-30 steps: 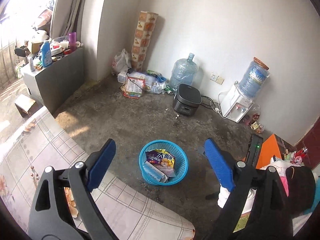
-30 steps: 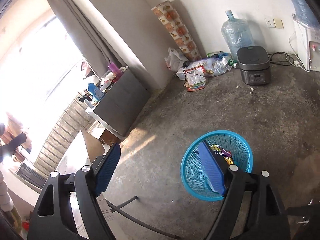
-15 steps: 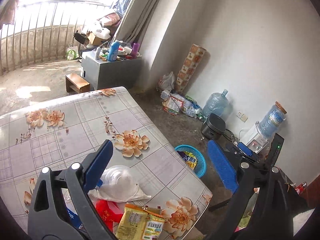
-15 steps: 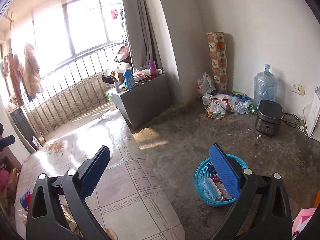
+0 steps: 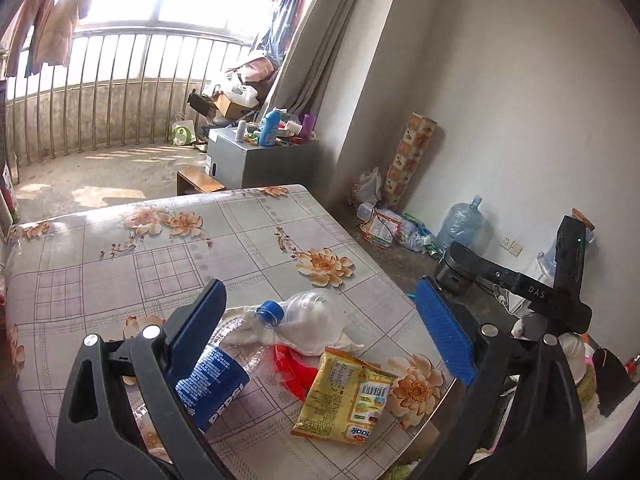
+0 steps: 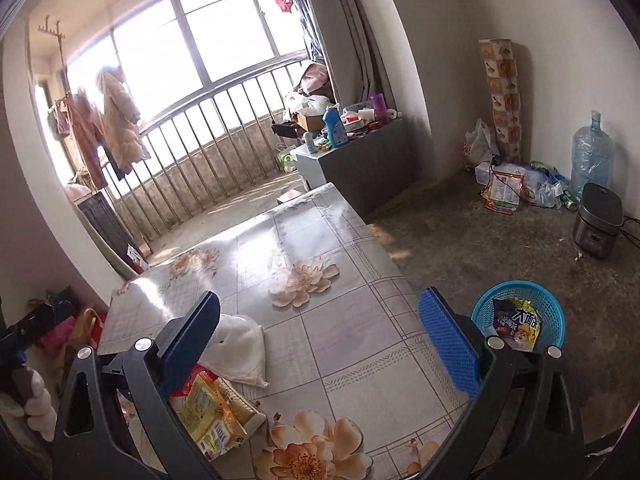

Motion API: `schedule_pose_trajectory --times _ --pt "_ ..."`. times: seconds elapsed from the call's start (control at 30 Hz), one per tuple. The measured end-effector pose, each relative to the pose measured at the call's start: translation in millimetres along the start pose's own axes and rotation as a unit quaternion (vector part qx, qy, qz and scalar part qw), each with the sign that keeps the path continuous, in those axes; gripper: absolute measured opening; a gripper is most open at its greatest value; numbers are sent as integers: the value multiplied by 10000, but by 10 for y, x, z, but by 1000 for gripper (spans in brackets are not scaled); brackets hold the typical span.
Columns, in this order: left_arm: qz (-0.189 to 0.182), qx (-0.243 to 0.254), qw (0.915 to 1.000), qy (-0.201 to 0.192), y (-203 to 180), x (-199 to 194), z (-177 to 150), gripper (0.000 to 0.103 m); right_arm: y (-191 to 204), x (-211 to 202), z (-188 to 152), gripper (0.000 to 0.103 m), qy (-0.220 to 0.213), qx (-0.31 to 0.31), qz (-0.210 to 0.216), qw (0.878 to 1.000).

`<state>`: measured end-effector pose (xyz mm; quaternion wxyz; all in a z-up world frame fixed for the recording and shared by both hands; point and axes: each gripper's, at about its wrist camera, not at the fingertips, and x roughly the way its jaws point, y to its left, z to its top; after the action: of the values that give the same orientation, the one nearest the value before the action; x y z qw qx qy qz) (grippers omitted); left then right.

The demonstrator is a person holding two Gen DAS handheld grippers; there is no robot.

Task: Collect trash
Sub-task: 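Move both tools back over the table toward the snack bags, then close the right tool on the yellow snack bag while the left tool reaches the gold bag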

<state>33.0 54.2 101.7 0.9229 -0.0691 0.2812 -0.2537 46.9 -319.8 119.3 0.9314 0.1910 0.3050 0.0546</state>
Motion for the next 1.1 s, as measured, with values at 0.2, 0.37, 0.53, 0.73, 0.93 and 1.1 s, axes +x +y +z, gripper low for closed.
schedule_pose_trajectory --times 0.2,0.37,0.53,0.73,0.93,1.1 --pt "113 19 9997 193 25 20 -340 80 -105 169 -246 97 825 523 653 9931" --pt "-91 -206 9982 557 91 158 -581 64 -152 357 -520 87 1535 1030 1100 9766" --pt "-319 -203 9938 1045 32 361 -821 48 -10 566 -827 73 2202 1242 1531 9553" --pt "-279 -236 9871 1558 24 634 -1008 31 187 859 -1081 48 2606 1234 1613 9438" --pt "-488 -320 9841 1677 11 704 -1033 22 229 909 -1134 12 2889 1065 1798 9343" --pt "-570 -257 9809 1842 -34 806 -1039 18 63 703 -936 11 2753 625 1656 9449"
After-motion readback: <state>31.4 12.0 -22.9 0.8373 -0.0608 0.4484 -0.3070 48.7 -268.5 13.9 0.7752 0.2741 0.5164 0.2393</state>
